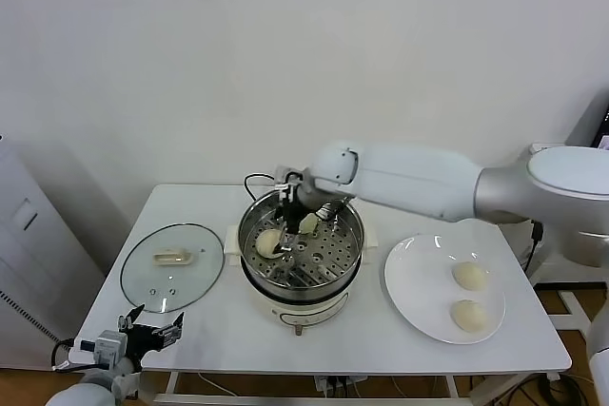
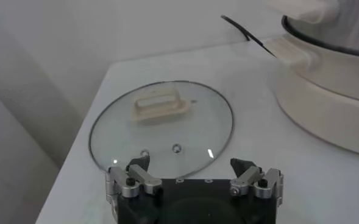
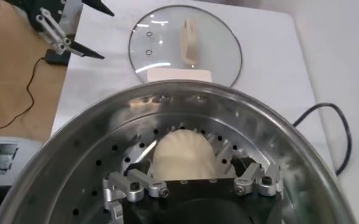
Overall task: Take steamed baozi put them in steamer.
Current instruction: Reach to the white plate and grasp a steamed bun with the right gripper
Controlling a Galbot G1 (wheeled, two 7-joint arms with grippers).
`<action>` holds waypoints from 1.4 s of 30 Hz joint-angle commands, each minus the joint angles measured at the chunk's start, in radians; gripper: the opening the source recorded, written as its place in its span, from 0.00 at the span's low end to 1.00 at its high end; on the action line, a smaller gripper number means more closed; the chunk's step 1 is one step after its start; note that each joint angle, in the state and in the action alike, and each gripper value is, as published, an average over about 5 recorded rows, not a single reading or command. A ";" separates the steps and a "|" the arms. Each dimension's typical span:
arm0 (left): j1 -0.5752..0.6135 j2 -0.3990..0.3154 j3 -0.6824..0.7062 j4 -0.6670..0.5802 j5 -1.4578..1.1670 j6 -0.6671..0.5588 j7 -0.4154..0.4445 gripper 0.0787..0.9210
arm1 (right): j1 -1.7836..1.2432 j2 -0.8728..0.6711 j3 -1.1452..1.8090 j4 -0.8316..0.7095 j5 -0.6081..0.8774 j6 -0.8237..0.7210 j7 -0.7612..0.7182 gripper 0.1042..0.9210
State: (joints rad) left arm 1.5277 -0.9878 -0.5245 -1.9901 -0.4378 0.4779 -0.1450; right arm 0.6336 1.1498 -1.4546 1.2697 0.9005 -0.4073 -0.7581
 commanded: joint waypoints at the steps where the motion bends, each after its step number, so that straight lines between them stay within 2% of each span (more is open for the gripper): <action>1: -0.003 0.002 -0.002 -0.004 -0.009 0.000 0.000 0.88 | 0.250 -0.290 -0.097 0.120 -0.112 0.104 -0.273 0.88; 9: 0.002 0.007 -0.005 -0.013 -0.014 0.001 0.000 0.88 | 0.322 -0.547 -0.214 0.175 -0.310 0.214 -0.413 0.88; 17: 0.006 0.003 -0.006 -0.023 -0.012 0.003 -0.001 0.88 | 0.210 -0.667 -0.174 0.172 -0.474 0.298 -0.449 0.88; 31: 0.012 0.002 -0.016 -0.026 -0.012 0.003 -0.001 0.88 | -0.155 -0.707 0.097 0.084 -0.700 0.388 -0.461 0.88; 42: 0.007 -0.001 -0.011 -0.024 -0.010 0.006 0.000 0.88 | -0.401 -0.678 0.271 0.018 -0.790 0.423 -0.448 0.88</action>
State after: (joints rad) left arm 1.5361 -0.9882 -0.5374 -2.0128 -0.4491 0.4826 -0.1456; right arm 0.4481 0.4883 -1.3324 1.3250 0.2153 -0.0172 -1.1968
